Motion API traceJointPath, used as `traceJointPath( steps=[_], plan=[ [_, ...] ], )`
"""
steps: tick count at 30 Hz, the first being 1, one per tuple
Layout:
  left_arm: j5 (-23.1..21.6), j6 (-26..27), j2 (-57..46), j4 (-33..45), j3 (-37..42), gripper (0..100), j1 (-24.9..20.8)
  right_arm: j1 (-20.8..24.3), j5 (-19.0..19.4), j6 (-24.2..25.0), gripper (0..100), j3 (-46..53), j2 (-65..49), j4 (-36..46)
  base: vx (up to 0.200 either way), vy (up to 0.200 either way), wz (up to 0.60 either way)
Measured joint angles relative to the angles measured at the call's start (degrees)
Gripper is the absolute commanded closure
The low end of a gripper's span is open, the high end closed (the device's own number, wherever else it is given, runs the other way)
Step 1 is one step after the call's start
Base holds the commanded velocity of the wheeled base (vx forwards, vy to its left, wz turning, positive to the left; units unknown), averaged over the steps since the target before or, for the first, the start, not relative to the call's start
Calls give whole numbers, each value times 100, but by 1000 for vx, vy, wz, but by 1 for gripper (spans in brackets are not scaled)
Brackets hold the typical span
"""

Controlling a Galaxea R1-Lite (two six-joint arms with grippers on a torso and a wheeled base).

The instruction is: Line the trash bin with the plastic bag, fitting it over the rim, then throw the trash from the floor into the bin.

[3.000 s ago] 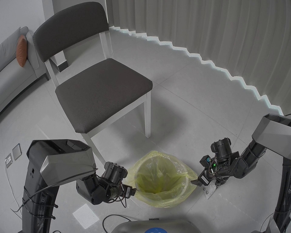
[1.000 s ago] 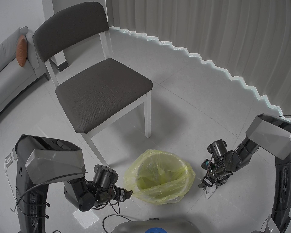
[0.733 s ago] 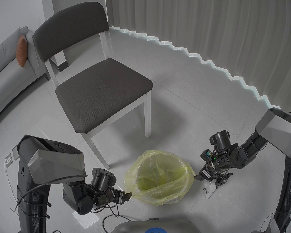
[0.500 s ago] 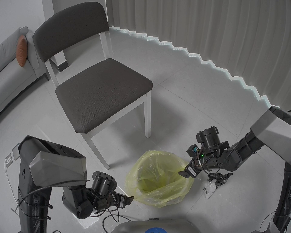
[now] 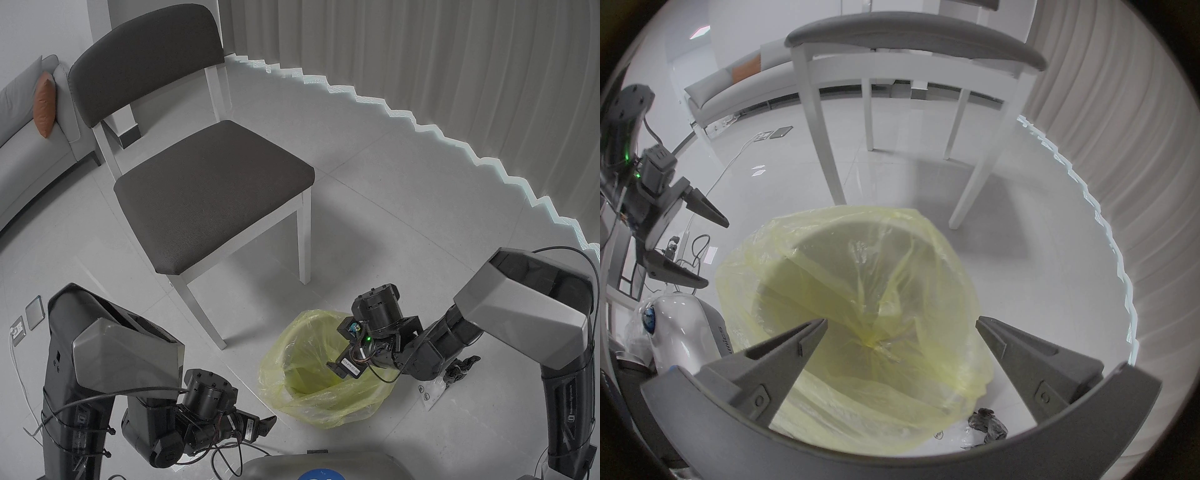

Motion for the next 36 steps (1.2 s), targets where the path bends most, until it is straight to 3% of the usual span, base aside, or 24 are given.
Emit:
traceJointPath(
  steps=[11, 20, 36],
  plan=[
    [-6, -11, 40, -143, 184, 0, -83, 71, -349, -788, 0, -260, 479, 219, 0, 0, 0],
    [-9, -22, 49, -145, 179, 0, -91, 99, -296, -879, 0, -1, 241, 952, 0, 0, 0],
    [-9, -24, 178, -701, 319, 0, -121, 571, -263, -840, 0, 1058, -414, 1037, 0, 0, 0]
  ],
)
